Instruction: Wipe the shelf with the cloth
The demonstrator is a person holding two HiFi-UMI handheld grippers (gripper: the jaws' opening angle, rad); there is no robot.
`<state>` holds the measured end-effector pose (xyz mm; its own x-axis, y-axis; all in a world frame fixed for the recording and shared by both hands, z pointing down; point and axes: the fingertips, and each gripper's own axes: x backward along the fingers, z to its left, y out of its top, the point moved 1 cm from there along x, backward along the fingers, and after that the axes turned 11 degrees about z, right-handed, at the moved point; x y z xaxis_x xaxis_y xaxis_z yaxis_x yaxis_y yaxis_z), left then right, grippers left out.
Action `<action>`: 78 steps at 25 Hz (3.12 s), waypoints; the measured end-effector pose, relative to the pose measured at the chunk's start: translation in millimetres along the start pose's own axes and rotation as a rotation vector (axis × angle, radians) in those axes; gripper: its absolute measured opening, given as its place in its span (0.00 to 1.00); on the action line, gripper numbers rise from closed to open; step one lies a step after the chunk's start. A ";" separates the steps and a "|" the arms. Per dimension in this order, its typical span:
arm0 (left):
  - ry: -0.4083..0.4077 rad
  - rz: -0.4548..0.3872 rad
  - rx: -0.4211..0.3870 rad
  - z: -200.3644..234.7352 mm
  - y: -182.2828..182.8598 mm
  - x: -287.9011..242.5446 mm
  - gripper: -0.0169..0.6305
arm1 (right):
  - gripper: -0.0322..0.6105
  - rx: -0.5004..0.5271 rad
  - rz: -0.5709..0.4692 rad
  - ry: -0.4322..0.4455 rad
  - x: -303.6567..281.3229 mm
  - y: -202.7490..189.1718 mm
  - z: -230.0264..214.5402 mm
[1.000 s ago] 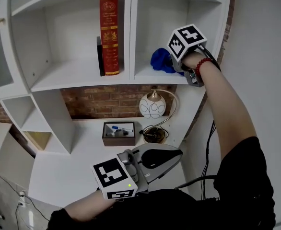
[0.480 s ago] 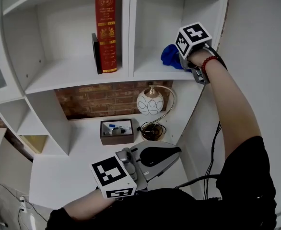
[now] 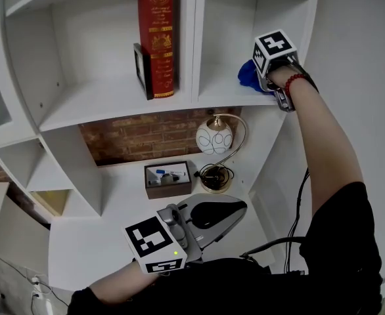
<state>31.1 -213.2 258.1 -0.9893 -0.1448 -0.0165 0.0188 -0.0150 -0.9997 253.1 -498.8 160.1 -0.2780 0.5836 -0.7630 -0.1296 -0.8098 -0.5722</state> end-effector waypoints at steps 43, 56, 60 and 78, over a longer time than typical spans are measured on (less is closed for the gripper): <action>0.122 -0.030 0.060 -31.5 -5.7 3.3 0.02 | 0.10 0.145 -0.245 0.079 20.5 -1.4 50.7; 0.242 -0.014 0.025 -58.6 2.5 -16.9 0.02 | 0.10 0.224 -0.159 -0.198 21.4 -24.5 -4.3; 0.292 -0.009 0.026 -59.9 0.6 -7.3 0.02 | 0.11 0.312 -0.227 -0.224 32.5 -16.3 8.3; 0.443 -0.003 0.015 -60.1 3.1 21.1 0.02 | 0.10 0.412 -0.359 0.406 64.7 9.8 166.2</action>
<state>1.6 -156.9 253.6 -0.9559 0.2929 -0.0232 0.0151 -0.0299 -0.9994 75.6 -479.0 155.0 0.2190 0.7315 -0.6457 -0.5215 -0.4715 -0.7111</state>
